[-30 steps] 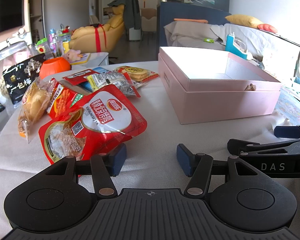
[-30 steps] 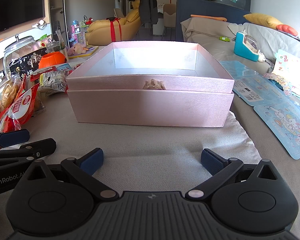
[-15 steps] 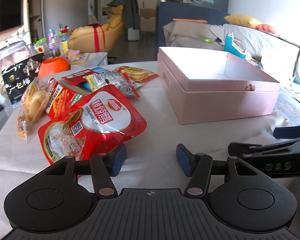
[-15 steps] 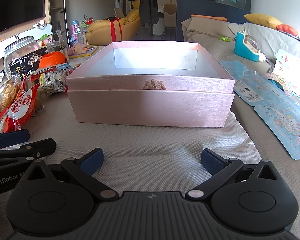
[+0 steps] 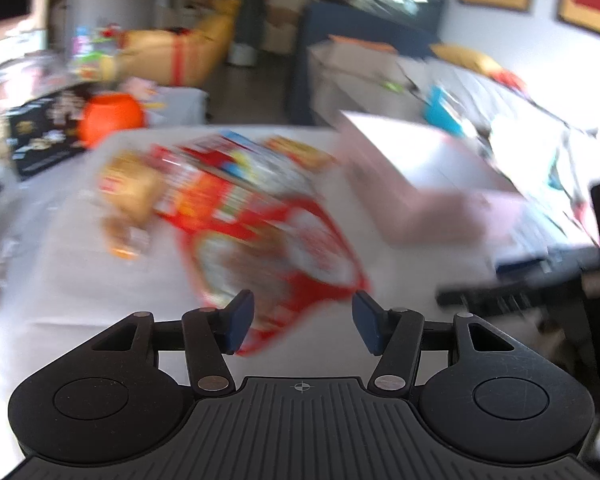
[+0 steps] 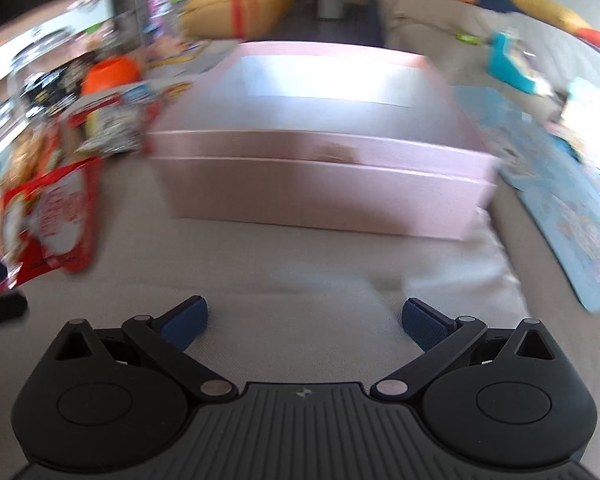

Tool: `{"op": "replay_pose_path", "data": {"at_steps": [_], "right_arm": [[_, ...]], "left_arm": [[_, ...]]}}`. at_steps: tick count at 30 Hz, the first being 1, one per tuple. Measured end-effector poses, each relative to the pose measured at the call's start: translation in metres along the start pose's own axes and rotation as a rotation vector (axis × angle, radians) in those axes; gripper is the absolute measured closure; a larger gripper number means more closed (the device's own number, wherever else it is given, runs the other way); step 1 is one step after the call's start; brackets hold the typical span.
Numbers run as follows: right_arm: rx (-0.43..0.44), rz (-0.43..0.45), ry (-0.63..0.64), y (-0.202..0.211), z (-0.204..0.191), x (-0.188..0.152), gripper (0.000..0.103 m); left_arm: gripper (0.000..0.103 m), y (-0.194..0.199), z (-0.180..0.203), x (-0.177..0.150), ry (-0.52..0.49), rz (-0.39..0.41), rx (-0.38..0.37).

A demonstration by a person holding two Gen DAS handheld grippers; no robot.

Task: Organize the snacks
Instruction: 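Grasp the orange snack stick with the left tool while the right tool reaches the red bag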

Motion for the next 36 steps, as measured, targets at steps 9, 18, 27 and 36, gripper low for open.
{"op": "replay_pose_path", "data": {"at_steps": [9, 18, 27, 36], "right_arm": [[0.270, 0.167, 0.299, 0.021, -0.128, 0.035, 0.001], [0.308, 0.069, 0.228, -0.021, -0.154, 0.082, 0.039], [0.384, -0.020, 0.191, -0.009, -0.118, 0.028, 0.039], [0.341, 0.105, 0.326, 0.027, -0.116, 0.023, 0.026]], "left_arm": [[0.045, 0.012, -0.087, 0.005, 0.275, 0.025, 0.148], [0.046, 0.009, -0.088, -0.008, 0.259, -0.023, 0.112], [0.047, -0.038, -0.127, 0.030, 0.338, 0.017, 0.192], [0.077, -0.045, -0.116, 0.017, 0.274, -0.024, 0.136]]}}
Point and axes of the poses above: each gripper's, at about its wrist camera, not at the fingertips, and y roughly against the way its jaws point, z to its right, x to its top, the point moved 9 cm from there along -y, roughly the way its jaws point, and after that the axes turned 4 degrees about -y, right-handed, at the moved point
